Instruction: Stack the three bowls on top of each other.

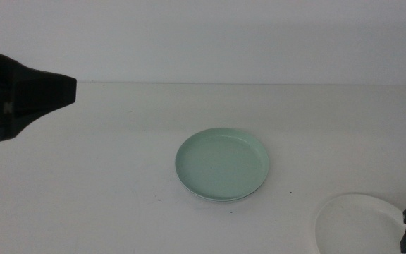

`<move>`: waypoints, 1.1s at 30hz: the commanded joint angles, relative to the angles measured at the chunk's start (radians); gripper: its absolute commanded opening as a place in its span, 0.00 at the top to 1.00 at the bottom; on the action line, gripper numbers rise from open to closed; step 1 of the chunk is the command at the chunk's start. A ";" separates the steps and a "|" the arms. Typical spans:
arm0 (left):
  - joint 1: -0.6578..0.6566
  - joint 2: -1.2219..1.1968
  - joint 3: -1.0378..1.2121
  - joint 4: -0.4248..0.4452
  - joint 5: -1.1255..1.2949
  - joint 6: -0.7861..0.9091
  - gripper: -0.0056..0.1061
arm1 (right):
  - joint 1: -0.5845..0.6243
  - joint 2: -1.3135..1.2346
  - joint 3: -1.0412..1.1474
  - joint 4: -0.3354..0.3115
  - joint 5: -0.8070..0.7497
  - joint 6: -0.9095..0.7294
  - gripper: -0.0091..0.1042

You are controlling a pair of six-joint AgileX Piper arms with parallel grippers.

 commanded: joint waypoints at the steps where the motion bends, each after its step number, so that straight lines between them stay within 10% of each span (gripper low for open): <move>1: 0.001 -0.003 0.004 -0.001 -0.011 -0.007 0.11 | -0.008 0.041 0.002 0.006 -0.036 -0.008 0.18; 12: 0.001 -0.003 0.004 -0.001 -0.011 -0.007 0.11 | -0.008 0.101 0.001 -0.006 -0.068 0.020 0.93; 23: 0.001 -0.003 0.004 -0.001 -0.011 -0.007 0.11 | -0.008 -0.038 -0.134 -0.075 0.184 0.049 0.94; 33: 0.001 -0.003 0.004 -0.001 -0.011 -0.007 0.11 | 0.170 -0.021 -0.453 0.136 0.304 0.035 0.94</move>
